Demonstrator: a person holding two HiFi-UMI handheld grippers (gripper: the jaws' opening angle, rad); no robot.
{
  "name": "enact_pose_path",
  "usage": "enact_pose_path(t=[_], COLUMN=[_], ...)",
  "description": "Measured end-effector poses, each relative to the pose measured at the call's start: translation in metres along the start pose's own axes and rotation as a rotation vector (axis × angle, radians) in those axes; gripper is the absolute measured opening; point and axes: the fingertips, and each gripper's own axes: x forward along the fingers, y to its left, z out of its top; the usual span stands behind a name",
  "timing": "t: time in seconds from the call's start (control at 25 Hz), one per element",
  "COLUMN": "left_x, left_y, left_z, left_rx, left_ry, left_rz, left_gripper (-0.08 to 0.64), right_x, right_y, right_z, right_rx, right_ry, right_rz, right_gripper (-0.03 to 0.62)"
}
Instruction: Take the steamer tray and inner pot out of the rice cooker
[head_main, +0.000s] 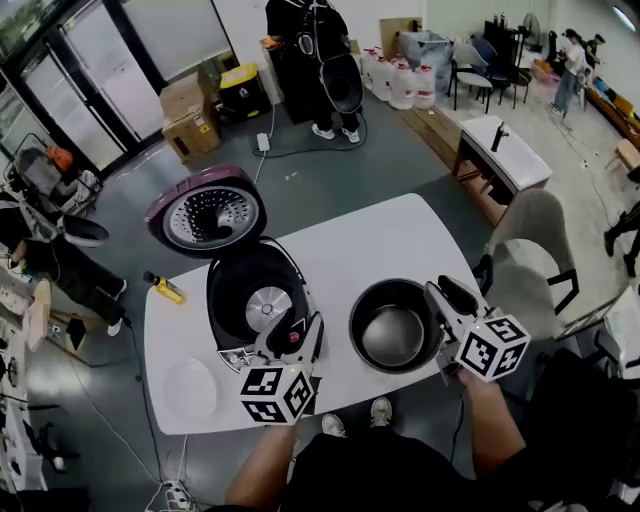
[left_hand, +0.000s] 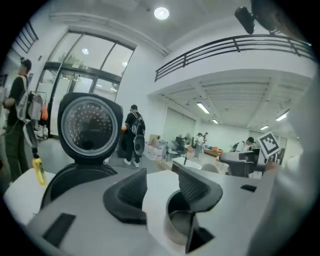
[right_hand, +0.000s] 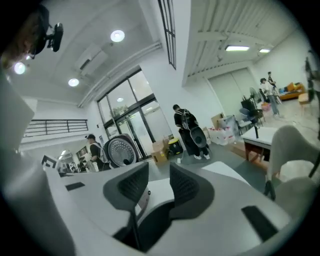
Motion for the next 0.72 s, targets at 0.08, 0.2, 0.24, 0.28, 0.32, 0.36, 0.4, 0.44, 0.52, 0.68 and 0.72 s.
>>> enact_pose_path(t=[0.08,0.2,0.24,0.28,0.32,0.36,0.4,0.44,0.52,0.68,0.72], left_x=[-0.012,-0.030,-0.036,-0.042,-0.048,-0.054,-0.060,-0.067,-0.078,-0.100,-0.105], left_y=[0.013,0.034,0.041,0.049,0.057,0.065,0.072,0.080,0.094,0.120,0.127], left_z=[0.016,0.036,0.041,0.047,0.054,0.060,0.067,0.073,0.080,0.087,0.089], left_rx=[0.017,0.075,0.090,0.104,0.120,0.138,0.156,0.174,0.201,0.197,0.191], left_ry=[-0.043,-0.078,-0.086,-0.096,-0.108,-0.120,-0.133,-0.144,-0.159,-0.198,-0.213], left_rz=[0.055,0.132,0.155,0.176,0.194,0.208,0.219,0.228,0.242,0.257,0.262], left_gripper=[0.189,0.189,0.192,0.192,0.192,0.189,0.183,0.171,0.147,0.067,0.030], right_x=[0.012,0.030,0.035,0.041,0.047,0.053,0.059,0.064,0.073,0.091,0.096], right_y=[0.031,0.070,0.081,0.091,0.101,0.112,0.124,0.136,0.160,0.210,0.221], right_z=[0.013,0.029,0.033,0.035,0.036,0.037,0.037,0.036,0.033,0.028,0.028], right_rx=[-0.099,-0.237,-0.276,-0.312,-0.342,-0.367,-0.388,-0.406,-0.444,-0.522,-0.536], right_ry=[-0.023,-0.057,-0.067,-0.074,-0.079,-0.083,-0.087,-0.089,-0.093,-0.096,-0.097], right_rz=[0.051,0.093,0.102,0.112,0.121,0.130,0.139,0.148,0.167,0.206,0.213], right_gripper=[0.130,0.130,0.130,0.130,0.126,0.123,0.121,0.117,0.109,0.046,0.027])
